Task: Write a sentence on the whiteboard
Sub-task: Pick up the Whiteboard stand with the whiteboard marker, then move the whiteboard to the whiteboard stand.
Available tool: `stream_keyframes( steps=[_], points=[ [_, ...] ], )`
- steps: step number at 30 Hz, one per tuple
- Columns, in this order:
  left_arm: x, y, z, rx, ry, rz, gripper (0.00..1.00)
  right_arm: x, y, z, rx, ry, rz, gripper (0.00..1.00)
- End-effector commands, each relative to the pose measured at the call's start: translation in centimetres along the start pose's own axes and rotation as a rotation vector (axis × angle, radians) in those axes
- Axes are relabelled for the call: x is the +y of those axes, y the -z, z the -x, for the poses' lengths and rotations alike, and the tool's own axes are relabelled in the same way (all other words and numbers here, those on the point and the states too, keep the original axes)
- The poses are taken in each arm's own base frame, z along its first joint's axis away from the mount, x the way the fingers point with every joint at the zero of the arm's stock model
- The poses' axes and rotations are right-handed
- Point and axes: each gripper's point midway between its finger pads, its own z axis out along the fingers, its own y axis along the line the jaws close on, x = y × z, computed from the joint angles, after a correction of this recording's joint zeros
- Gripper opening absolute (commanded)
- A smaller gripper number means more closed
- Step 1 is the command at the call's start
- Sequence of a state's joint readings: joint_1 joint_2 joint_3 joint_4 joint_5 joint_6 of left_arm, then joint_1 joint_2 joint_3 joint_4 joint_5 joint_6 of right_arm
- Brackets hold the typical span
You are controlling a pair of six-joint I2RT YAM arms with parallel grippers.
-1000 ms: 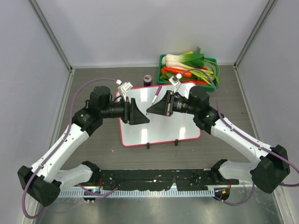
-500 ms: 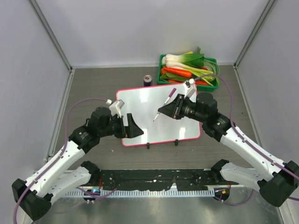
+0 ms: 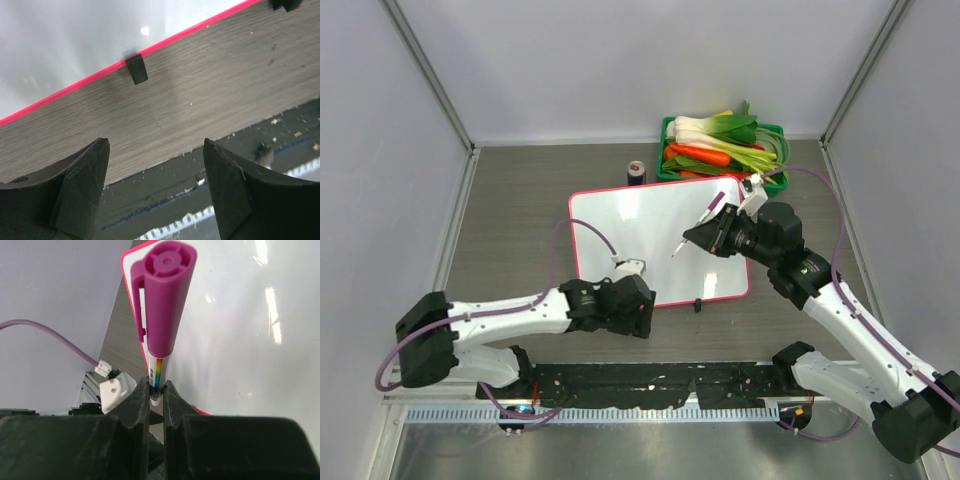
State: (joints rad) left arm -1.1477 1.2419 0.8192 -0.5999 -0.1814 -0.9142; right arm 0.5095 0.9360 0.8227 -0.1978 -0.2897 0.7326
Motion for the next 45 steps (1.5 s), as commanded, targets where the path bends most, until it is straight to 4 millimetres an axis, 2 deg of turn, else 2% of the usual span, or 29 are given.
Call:
stream_keyframes(
  steps=[1,3,6,16,18,20,26,35,39,41,45],
  points=[
    [-1.4,-1.5,2.3,-0.129,0.016,0.092,0.76,0.2,1.3,1.7,-0.057,0.026,0.018,0.01],
    [-1.4,-2.4,2.5,-0.16,0.029,0.117,0.73,0.0,1.5,1.9,-0.061,0.024,0.014,0.01],
    [-1.3,-3.7,2.6,-0.198,0.066,0.129,0.61,-0.4,1.7,1.9,-0.056,0.026,0.01,0.01],
    [0.8,-7.0,1.2,-0.185,0.026,0.263,0.58,-1.2,1.9,2.4,-0.056,0.032,-0.003,0.01],
    [0.9,-7.5,1.1,-0.189,0.025,0.268,0.56,-1.4,1.9,2.6,-0.057,0.028,-0.007,0.02],
    [1.1,-7.9,1.1,-0.196,0.025,0.277,0.49,-1.5,1.8,2.6,-0.054,0.033,-0.007,0.01],
    [1.2,-8.9,0.9,-0.197,0.015,0.286,0.46,-1.8,1.7,2.5,-0.045,0.03,-0.011,0.02],
    [2.3,-9.5,0.6,-0.21,0.0,0.321,0.31,-1.7,1.8,2.4,-0.044,0.025,-0.007,0.01],
    [2.4,-9.3,0.6,-0.197,-0.018,0.335,0.06,-1.6,1.8,2.3,-0.04,0.02,0.0,0.02],
    [2.5,-9.2,0.5,-0.196,-0.016,0.334,0.0,-1.6,1.9,2.3,-0.044,0.019,-0.001,0.01],
    [2.4,-8.5,0.3,-0.195,0.01,0.314,0.0,-1.4,2.1,2.3,-0.047,0.021,0.007,0.01]
  ],
)
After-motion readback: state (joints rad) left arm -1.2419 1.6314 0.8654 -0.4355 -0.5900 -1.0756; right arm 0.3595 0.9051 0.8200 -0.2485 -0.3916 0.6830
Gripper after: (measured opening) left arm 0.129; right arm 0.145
